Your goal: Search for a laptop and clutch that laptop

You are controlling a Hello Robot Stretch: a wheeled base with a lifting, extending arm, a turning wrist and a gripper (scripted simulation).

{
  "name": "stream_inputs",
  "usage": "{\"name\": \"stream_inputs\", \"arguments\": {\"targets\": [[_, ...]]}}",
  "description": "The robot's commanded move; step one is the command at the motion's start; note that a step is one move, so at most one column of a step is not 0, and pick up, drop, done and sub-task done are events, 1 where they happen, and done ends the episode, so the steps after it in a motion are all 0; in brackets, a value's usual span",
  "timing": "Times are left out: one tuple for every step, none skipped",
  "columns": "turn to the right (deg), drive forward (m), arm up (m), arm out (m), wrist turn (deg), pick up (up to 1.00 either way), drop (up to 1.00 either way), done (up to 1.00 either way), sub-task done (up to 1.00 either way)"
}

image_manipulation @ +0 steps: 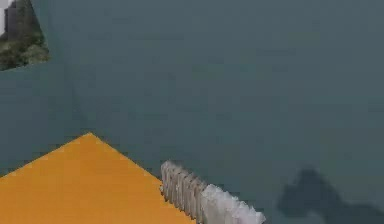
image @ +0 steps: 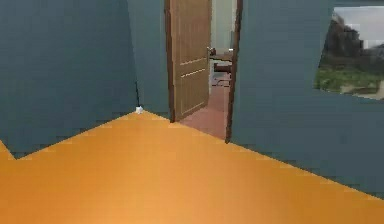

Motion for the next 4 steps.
{"name": "stream_inputs", "arguments": {"targets": [[0.0,1.00,0.00,0.00,0.0,0.00,0.00,0.00,0.00],[0.0,1.00,0.00,0.00,0.0,0.00,0.00,0.00,0.00],[9.0,0.00,0.00,0.00,0.0,0.00,0.00,0.00,0.00],[0.0,0.30,0.00,0.00,0.0,0.00,0.00,0.00,0.00]]}}
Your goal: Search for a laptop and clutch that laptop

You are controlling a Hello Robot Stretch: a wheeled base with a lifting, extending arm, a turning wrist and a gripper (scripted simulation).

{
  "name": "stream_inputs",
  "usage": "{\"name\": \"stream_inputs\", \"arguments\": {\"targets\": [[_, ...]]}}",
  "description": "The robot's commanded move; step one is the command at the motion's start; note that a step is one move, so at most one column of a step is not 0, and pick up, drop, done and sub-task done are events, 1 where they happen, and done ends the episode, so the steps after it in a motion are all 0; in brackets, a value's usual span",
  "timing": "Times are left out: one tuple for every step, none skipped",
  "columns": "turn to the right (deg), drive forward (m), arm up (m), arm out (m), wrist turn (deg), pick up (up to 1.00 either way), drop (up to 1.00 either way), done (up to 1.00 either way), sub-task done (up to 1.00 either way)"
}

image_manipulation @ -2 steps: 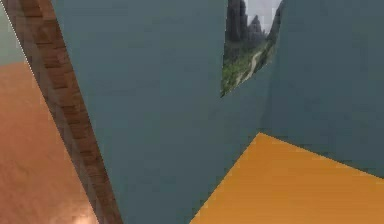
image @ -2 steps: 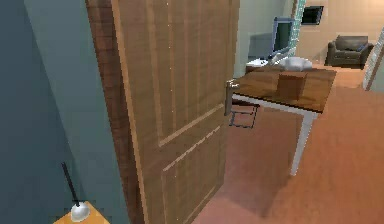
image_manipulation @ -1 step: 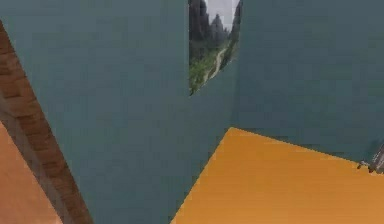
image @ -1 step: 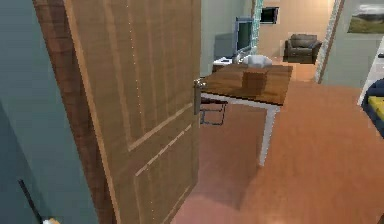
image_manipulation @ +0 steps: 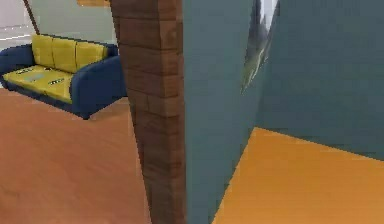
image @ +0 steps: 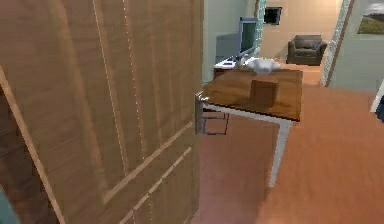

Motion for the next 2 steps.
{"name": "stream_inputs", "arguments": {"targets": [[27.0,0.00,0.00,0.00,0.0,0.00,0.00,0.00,0.00],[0.0,0.40,0.00,0.00,0.0,0.00,0.00,0.00,0.00]]}}
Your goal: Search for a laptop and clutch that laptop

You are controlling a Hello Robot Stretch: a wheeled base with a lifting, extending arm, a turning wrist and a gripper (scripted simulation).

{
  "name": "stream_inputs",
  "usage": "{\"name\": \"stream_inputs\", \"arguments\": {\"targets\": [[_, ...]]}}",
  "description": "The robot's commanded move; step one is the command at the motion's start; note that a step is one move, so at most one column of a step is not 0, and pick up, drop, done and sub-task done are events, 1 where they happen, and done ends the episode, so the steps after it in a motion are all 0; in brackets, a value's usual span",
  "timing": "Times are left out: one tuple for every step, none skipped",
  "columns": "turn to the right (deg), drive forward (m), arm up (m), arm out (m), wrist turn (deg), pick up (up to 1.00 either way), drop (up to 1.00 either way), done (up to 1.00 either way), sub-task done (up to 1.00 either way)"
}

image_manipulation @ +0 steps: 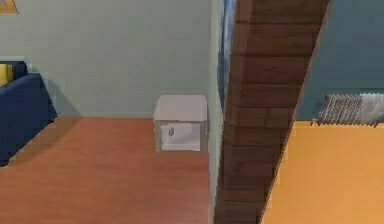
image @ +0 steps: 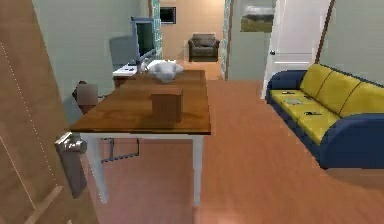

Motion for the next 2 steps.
{"name": "stream_inputs", "arguments": {"targets": [[30.0,0.00,0.00,0.00,0.0,0.00,0.00,0.00,0.00],[0.0,0.95,0.00,0.00,0.0,0.00,0.00,0.00,0.00]]}}
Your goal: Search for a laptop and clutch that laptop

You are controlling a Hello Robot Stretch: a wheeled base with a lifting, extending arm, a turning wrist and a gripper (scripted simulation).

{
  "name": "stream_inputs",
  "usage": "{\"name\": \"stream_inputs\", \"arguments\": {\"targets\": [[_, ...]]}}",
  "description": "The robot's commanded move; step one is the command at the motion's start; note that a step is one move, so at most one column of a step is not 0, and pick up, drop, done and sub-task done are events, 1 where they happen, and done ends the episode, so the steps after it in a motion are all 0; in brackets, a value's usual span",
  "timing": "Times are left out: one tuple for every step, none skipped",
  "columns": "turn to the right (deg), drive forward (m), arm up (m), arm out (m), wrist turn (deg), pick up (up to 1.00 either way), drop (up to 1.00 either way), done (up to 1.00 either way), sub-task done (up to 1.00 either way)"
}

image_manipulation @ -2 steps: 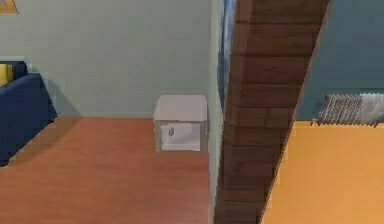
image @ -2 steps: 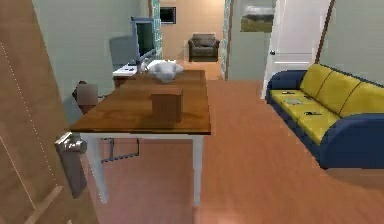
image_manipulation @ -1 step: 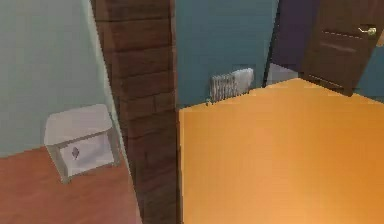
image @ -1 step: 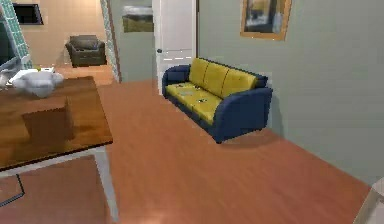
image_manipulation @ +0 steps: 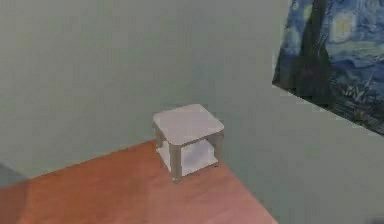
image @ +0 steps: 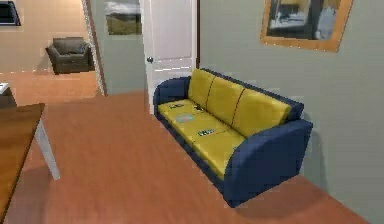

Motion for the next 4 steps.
{"name": "stream_inputs", "arguments": {"targets": [[-27.0,0.00,0.00,0.00,0.0,0.00,0.00,0.00,0.00],[0.0,1.00,0.00,0.00,0.0,0.00,0.00,0.00,0.00],[0.0,1.00,0.00,0.00,0.0,0.00,0.00,0.00,0.00],[-12.0,0.00,0.00,0.00,0.0,0.00,0.00,0.00,0.00]]}}
